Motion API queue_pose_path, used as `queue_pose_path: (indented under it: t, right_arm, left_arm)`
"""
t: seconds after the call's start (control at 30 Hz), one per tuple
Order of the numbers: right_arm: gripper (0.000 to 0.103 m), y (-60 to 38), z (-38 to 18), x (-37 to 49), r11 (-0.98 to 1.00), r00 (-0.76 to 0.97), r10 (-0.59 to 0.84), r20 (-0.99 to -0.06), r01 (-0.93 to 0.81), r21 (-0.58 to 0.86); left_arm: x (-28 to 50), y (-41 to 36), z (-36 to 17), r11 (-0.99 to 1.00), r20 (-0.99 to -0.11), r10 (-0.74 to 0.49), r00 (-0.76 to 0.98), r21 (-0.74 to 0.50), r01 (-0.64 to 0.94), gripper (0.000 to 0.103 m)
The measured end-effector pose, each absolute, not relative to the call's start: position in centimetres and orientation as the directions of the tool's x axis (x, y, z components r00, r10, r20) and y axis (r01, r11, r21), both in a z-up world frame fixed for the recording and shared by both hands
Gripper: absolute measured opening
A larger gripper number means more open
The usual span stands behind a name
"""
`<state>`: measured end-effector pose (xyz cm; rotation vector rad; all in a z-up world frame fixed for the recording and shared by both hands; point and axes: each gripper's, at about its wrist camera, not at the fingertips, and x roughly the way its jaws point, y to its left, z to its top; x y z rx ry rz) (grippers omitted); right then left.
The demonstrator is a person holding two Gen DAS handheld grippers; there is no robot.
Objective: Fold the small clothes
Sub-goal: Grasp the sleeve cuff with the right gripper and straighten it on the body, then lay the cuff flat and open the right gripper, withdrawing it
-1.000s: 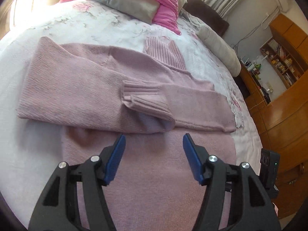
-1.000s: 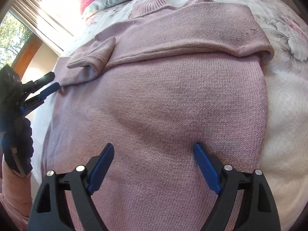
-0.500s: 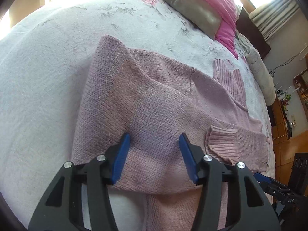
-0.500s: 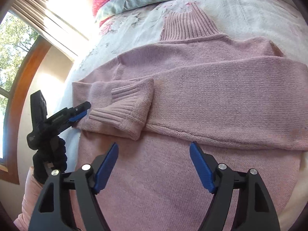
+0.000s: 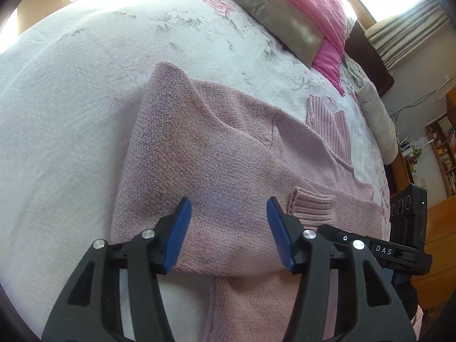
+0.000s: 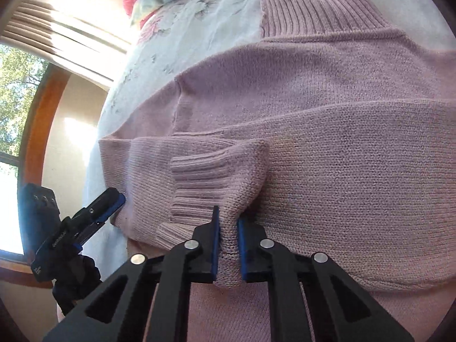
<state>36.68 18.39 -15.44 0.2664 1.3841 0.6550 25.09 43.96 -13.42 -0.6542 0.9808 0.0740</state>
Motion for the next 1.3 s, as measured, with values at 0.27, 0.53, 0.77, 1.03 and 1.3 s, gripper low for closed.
queue_pose_path:
  t: [0.27,0.53,0.77,1.03,1.3]
  right_arm:
    - [0.01,9.7,-7.8,35.8,0.783,0.244,0.616,-0.749,-0.295,0.548]
    - [0.013,4.1,-12.6,37.4,0.905,0.25,0.42,-0.873,-0.188,0.382]
    - [0.03,4.4,-10.8,35.8,0.94,0.331,0.305,-0.893,-0.254,0.227]
    - [0.057,13.0,-9.8,32.6,0.848,0.296,0.263,-0.918,-0.524,0.074]
    - [0.024,12.9,-13.6,33.9,0.879,0.286,0.127,-0.95,-0.477,-0.026]
  left_arm:
    - [25.6,41.9,-10.2,0.858,-0.761,-0.181,0.623,-0.432,-0.279,0.056]
    - [28.9,37.6,-14.6,0.9,-0.835,-0.136,0.533,-0.329,-0.286,0.06]
    - [28.8,38.3,-13.7,0.899,-0.846,-0.135,0.516,-0.324,-0.296,0.059]
    - [29.2,34.8,-12.8,0.912,-0.845,-0.181,0.503,-0.336,-0.235,0.06]
    - [29.6,34.6,-15.4,0.92,-0.869,-0.17,0.464,-0.309,-0.241,0.06]
